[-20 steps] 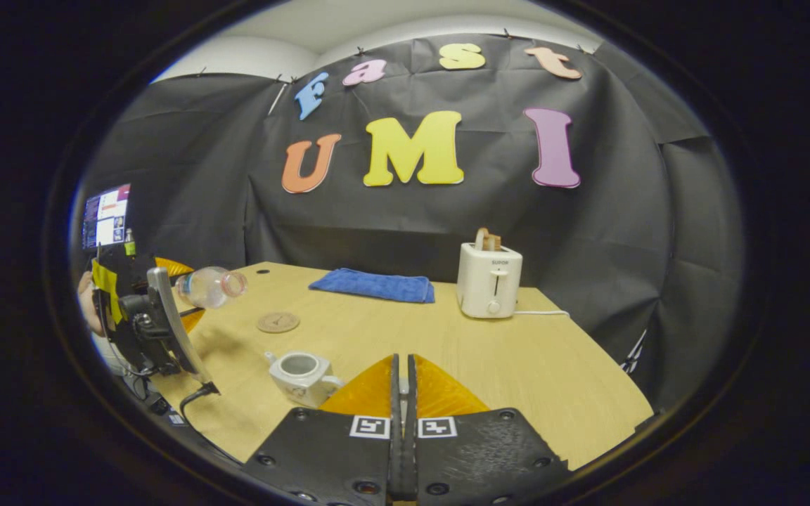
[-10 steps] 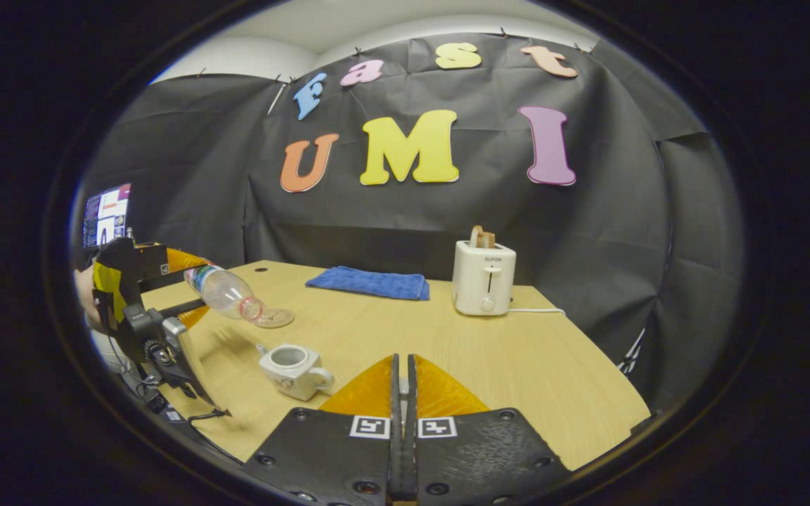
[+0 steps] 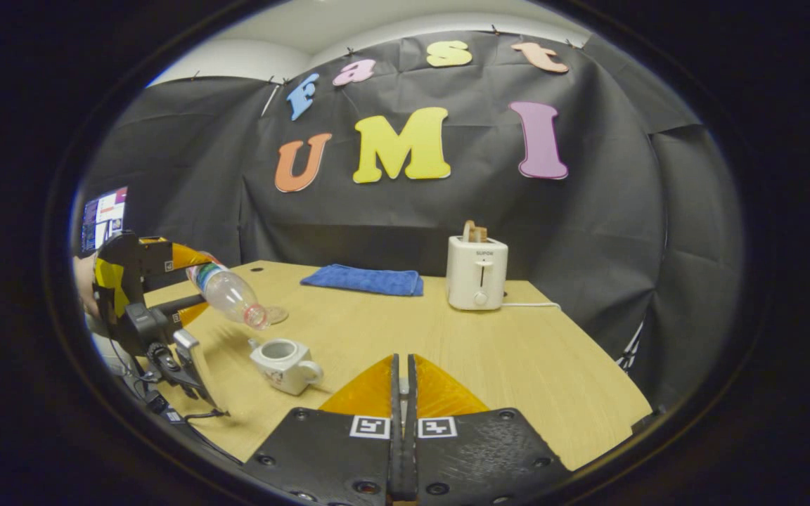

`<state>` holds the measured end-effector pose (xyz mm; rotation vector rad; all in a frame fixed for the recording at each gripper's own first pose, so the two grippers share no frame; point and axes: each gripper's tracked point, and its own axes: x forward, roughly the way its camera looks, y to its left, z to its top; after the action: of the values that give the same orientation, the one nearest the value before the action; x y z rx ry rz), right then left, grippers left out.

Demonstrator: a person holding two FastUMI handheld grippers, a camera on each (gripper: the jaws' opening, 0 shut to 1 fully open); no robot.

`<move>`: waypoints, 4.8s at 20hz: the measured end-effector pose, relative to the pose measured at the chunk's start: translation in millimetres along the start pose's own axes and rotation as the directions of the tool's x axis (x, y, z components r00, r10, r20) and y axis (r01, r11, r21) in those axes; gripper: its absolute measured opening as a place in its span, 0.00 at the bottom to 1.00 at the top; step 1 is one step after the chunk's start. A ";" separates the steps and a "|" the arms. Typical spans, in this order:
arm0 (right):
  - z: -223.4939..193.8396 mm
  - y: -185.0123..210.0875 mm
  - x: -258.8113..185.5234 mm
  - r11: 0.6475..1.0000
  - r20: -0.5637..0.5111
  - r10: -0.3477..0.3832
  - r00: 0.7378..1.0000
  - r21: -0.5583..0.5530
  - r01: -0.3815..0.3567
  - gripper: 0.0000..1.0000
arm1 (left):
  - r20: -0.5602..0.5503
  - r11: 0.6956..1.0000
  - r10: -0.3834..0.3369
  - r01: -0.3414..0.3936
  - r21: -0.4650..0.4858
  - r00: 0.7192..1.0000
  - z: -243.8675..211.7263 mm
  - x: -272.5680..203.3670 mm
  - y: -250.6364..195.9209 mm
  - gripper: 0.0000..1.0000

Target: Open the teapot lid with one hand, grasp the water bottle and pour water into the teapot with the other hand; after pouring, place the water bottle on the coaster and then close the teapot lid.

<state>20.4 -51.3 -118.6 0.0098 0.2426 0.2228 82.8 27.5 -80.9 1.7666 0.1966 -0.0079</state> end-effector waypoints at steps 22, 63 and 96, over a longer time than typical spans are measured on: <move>-3.4 -6.1 -2.5 1.000 0.013 -0.010 1.000 -0.012 0.010 0.00 | -0.018 0.980 0.024 -0.020 0.198 1.000 12.1 -0.5 20.0 0.74; -3.8 -15.1 -11.8 1.000 0.032 -0.010 0.999 0.018 0.010 0.00 | -0.052 0.943 0.028 -0.009 0.333 0.998 14.5 -1.9 38.4 0.74; 19.4 33.1 -9.2 1.000 0.029 0.011 1.000 -0.008 -0.011 0.00 | 0.155 -0.126 -0.105 0.142 -0.982 0.982 -7.1 -10.5 -30.1 0.74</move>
<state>9.2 -20.7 -96.4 0.0066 0.2130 0.2343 67.7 38.9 -107.5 0.0658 0.2474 -0.0133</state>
